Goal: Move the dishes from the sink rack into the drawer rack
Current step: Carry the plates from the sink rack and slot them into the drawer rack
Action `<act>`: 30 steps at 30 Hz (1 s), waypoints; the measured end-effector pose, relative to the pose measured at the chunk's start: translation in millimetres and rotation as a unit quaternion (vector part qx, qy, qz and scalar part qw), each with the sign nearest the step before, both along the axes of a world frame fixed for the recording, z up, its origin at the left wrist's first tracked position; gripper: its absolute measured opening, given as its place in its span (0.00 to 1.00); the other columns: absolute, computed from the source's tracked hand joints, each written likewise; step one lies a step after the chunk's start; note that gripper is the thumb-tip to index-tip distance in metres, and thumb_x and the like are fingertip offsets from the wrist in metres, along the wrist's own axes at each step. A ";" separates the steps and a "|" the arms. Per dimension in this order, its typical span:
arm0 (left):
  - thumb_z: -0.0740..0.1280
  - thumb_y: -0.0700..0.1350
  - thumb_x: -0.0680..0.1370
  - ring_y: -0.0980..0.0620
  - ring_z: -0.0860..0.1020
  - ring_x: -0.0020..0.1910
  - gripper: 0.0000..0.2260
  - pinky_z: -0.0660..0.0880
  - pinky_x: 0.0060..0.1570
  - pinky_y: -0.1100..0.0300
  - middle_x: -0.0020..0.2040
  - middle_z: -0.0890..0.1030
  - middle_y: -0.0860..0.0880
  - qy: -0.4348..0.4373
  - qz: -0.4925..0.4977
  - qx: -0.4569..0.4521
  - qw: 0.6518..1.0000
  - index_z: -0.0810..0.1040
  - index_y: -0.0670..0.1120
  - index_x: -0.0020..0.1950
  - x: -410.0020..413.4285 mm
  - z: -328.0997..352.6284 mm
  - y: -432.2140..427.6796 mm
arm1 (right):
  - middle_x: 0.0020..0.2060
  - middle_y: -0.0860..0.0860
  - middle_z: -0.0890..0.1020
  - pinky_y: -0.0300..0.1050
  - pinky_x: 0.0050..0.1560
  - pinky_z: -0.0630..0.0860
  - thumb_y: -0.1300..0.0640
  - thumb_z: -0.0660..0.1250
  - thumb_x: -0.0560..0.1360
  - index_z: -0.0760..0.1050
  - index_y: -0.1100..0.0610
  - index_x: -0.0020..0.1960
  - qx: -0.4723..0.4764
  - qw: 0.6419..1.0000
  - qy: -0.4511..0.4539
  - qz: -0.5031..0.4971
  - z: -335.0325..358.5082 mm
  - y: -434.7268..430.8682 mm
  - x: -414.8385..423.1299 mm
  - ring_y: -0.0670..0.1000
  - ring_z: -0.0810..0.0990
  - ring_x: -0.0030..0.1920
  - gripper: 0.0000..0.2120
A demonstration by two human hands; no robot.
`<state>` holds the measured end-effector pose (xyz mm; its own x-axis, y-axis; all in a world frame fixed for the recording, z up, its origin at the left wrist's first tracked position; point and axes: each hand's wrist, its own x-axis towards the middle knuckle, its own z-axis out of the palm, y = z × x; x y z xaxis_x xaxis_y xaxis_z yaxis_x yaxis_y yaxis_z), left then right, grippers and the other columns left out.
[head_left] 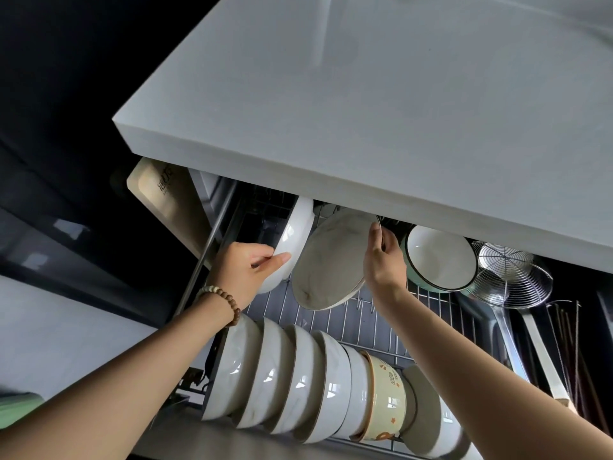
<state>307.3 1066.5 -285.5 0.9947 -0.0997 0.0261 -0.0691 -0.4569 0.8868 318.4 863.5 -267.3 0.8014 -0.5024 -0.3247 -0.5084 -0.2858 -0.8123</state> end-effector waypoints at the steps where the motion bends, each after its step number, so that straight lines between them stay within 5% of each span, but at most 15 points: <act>1: 0.70 0.47 0.74 0.54 0.55 0.27 0.25 0.54 0.29 0.61 0.24 0.54 0.53 0.003 -0.001 -0.004 1.000 0.56 0.46 0.26 0.1 -0.3 -0.4 | 0.66 0.49 0.76 0.44 0.59 0.65 0.42 0.51 0.81 0.67 0.48 0.71 -0.007 1.000 0.003 0.000 -0.2 1.5 0.3 0.56 0.72 0.66 0.22; 7: 0.69 0.49 0.74 0.56 0.54 0.27 0.25 0.52 0.29 0.62 0.23 0.54 0.54 0.009 -0.006 -0.008 1.000 0.56 0.47 0.26 -0.3 -0.6 0.7 | 0.62 0.47 0.78 0.42 0.52 0.63 0.42 0.51 0.81 0.69 0.45 0.69 -0.035 0.999 0.001 -0.001 2.3 8.1 -6.7 0.55 0.74 0.63 0.20; 20: 0.69 0.49 0.74 0.55 0.55 0.27 0.24 0.54 0.31 0.61 0.23 0.55 0.53 0.004 -0.001 -0.016 1.000 0.59 0.44 0.25 -0.8 -1.0 -1.3 | 0.63 0.51 0.77 0.45 0.53 0.63 0.43 0.51 0.81 0.67 0.47 0.70 -0.051 0.998 0.014 0.024 3.3 24.7 16.9 0.56 0.71 0.66 0.20; 27: 0.69 0.49 0.75 0.53 0.56 0.27 0.25 0.55 0.31 0.60 0.24 0.56 0.49 0.000 -0.004 -0.014 1.000 0.59 0.41 0.26 -1.2 -2.2 -2.7 | 0.64 0.51 0.75 0.47 0.63 0.68 0.41 0.61 0.77 0.66 0.50 0.71 -0.031 0.997 0.016 0.067 7.1 24.8 19.3 0.53 0.71 0.66 0.26; 30: 0.69 0.49 0.74 0.53 0.55 0.27 0.25 0.55 0.31 0.59 0.24 0.56 0.51 0.002 -0.004 -0.017 1.000 0.59 0.42 0.25 -0.1 -3.0 -3.6 | 0.59 0.51 0.76 0.42 0.57 0.69 0.42 0.62 0.76 0.67 0.53 0.70 -0.032 0.995 0.024 0.093 9.9 22.4 24.0 0.52 0.73 0.61 0.26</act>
<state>307.2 1062.9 -288.5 0.9941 -0.1060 0.0247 -0.0678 -0.4256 0.9024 342.4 885.9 -257.4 0.8672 -0.3668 -0.3366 -0.4788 -0.4289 -0.7660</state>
